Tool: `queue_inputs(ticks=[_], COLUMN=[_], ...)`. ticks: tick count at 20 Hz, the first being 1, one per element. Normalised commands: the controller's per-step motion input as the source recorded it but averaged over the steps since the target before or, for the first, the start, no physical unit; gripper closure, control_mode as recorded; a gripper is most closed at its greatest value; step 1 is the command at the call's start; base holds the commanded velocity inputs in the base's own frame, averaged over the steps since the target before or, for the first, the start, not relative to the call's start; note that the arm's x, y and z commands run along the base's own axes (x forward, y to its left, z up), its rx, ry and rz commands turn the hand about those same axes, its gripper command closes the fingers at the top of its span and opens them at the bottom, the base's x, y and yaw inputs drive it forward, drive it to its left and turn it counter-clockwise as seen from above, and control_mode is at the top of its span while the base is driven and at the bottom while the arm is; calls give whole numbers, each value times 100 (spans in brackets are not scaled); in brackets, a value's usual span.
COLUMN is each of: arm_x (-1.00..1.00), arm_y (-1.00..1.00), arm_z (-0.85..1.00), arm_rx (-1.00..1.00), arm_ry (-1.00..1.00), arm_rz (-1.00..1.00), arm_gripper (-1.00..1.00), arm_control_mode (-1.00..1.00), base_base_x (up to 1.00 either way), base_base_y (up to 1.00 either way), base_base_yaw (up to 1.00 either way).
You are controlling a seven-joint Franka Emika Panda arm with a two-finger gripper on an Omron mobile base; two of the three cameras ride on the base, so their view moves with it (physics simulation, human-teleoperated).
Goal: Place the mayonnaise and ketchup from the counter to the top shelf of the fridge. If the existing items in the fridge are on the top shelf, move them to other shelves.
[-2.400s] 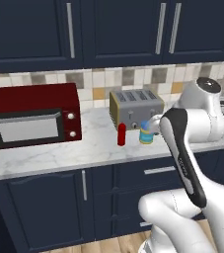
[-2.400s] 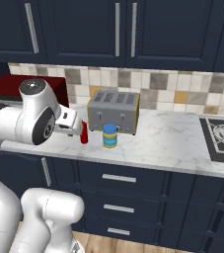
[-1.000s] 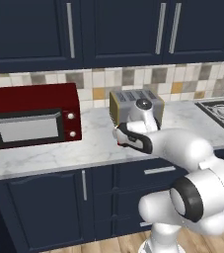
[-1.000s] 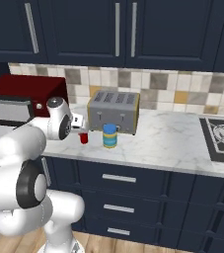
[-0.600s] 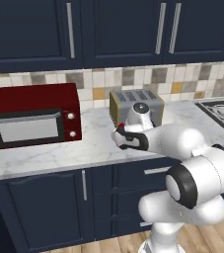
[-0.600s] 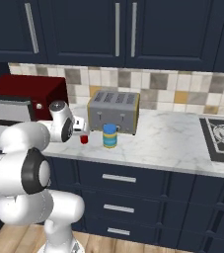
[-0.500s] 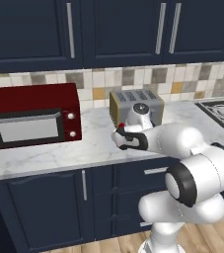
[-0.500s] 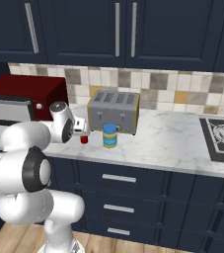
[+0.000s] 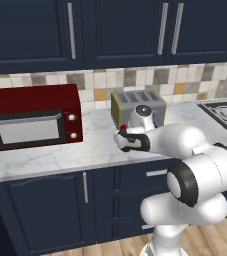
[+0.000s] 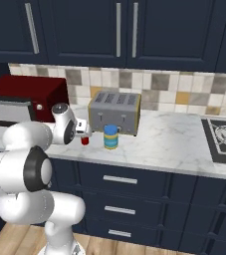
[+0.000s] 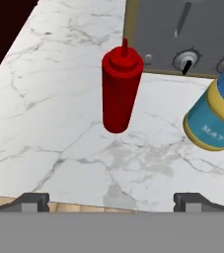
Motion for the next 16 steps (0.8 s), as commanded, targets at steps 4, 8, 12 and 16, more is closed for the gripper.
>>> queue_inputs(ticks=[4,8,12,16], arm_x=[0,4,20,28], arm_y=[-1,0,0,-3], arm_z=[-3,-4,-5,-4], arm_rx=[0,0,0,0], arm_ry=[-6,-4,-3,-1], arm_rz=[0,0,0,0], arm_gripper=[-100,-100,-100,-100], arm_control_mode=[-100,-100,-100,-100], base_base_x=[0,0,0,0], base_base_y=[0,0,0,0], base_base_yaw=[0,0,0,0])
